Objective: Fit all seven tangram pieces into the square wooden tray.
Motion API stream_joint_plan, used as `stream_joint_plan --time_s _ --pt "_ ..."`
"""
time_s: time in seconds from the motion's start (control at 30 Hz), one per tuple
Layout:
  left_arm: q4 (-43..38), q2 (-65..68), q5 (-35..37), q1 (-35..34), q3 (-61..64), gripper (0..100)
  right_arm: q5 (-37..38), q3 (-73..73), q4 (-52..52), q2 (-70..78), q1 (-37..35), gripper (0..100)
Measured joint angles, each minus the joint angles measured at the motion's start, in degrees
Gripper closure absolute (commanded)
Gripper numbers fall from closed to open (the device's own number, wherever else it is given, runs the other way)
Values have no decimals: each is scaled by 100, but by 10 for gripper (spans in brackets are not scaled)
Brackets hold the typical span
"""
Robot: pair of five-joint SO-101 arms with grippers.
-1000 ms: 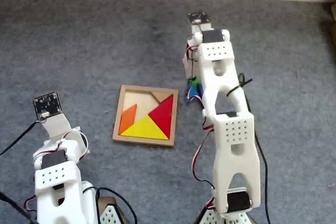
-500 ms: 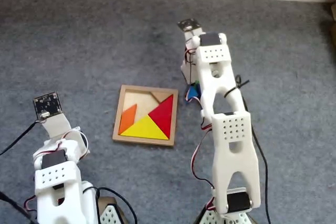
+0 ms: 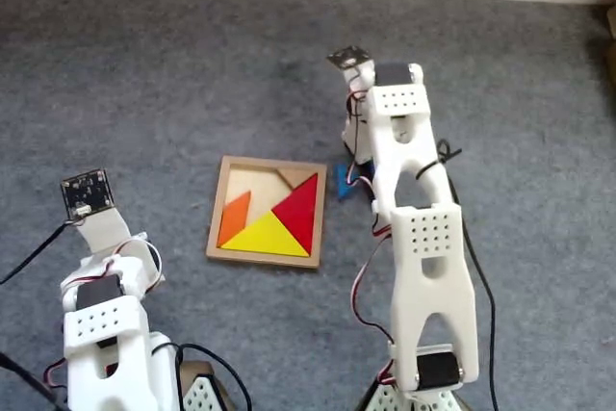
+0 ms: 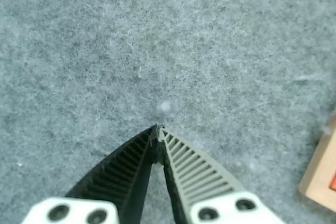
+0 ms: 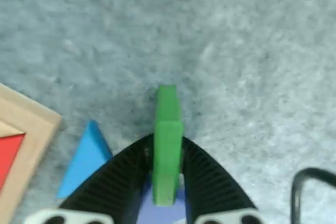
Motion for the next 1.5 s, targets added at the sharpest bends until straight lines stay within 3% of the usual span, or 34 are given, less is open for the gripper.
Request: stream_joint_plan --time_s 0.17,0.53,0.73,0.97,1.23,1.5 --pt "0 0 0 0 0 993 9 -730 492 123 -70 993" --pt "0 0 0 0 0 993 -185 -1389 545 -79 18 993" --pt "0 0 0 0 0 993 -422 -88 545 -1459 -79 993" --pt "0 0 0 0 0 993 -888 1890 422 -2778 -1178 993" --pt "0 0 0 0 0 993 -1565 3640 -1046 -2954 -2101 993" --pt "0 0 0 0 0 993 -1635 3930 -1644 -2954 -2567 970"
